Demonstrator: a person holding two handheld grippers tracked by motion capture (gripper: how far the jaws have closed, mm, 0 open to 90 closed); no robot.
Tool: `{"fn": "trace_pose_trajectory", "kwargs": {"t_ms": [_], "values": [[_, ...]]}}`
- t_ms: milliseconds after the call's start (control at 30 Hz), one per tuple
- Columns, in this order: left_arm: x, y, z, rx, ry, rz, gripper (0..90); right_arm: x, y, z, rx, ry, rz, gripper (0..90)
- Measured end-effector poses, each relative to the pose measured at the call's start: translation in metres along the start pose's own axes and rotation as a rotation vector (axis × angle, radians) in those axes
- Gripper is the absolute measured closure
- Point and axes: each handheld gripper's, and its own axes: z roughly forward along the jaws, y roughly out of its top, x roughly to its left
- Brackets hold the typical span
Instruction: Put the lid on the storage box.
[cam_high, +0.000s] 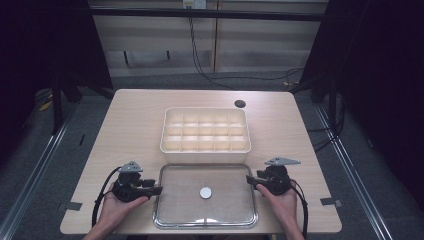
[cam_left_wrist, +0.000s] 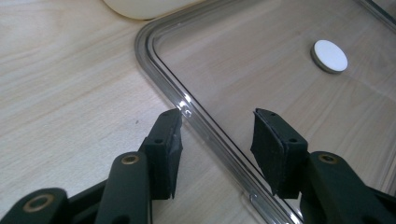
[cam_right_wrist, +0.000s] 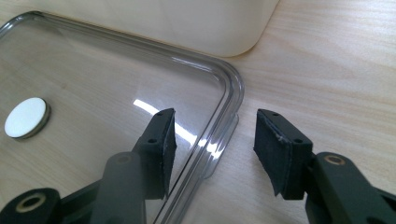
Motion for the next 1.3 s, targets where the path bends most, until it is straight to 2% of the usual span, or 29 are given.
{"fn": "trace_pose_trajectory", "kwargs": {"t_ms": [100, 133, 167, 300, 367, 567, 733, 867, 1000, 1133, 1200, 1300], "values": [[0.000, 0.000, 0.002, 0.014, 0.007, 0.006, 52.7, 0.001, -0.001, 0.003, 0.010, -0.015, -0.023, 48.3], [0.000, 0.000, 0.003, 0.015, 0.005, 0.004, 52.8, 0.003, -0.002, 0.004, 0.019, -0.014, -0.014, 48.3], [0.000, 0.000, 0.003, 0.017, 0.006, 0.004, 52.8, 0.002, -0.002, 0.005, 0.012, -0.014, -0.034, 48.3], [-0.001, 0.000, 0.004, 0.016, 0.005, 0.012, 53.4, 0.005, -0.002, 0.006, 0.024, -0.034, -0.028, 48.3], [-0.001, 0.000, 0.004, 0.016, 0.001, 0.013, 54.1, 0.005, -0.003, 0.008, 0.029, -0.039, -0.041, 48.4], [-0.004, 0.000, 0.006, 0.014, -0.007, 0.016, 56.8, 0.008, -0.003, 0.012, 0.023, -0.040, -0.056, 48.6], [-0.004, 0.000, 0.006, 0.018, 0.001, 0.032, 60.6, 0.008, -0.004, 0.012, 0.018, -0.027, -0.044, 48.4], [-0.006, 0.000, 0.006, 0.021, 0.000, 0.036, 60.9, 0.006, -0.004, 0.012, 0.003, 0.004, 0.025, 46.4], [-0.006, 0.000, 0.007, 0.017, 0.005, 0.037, 60.9, 0.001, -0.006, 0.010, -0.013, 0.049, 0.117, 46.3], [-0.006, 0.000, 0.006, 0.020, 0.002, 0.033, 60.9, -0.008, -0.009, 0.008, -0.033, 0.121, 0.229, 48.2], [-0.006, 0.000, 0.006, 0.020, 0.005, 0.034, 60.9, -0.015, -0.012, 0.006, -0.058, 0.170, 0.301, 51.1], [-0.007, 0.000, 0.006, 0.026, 0.008, 0.040, 60.9, -0.020, -0.016, 0.004, -0.077, 0.211, 0.362, 52.2]]}}
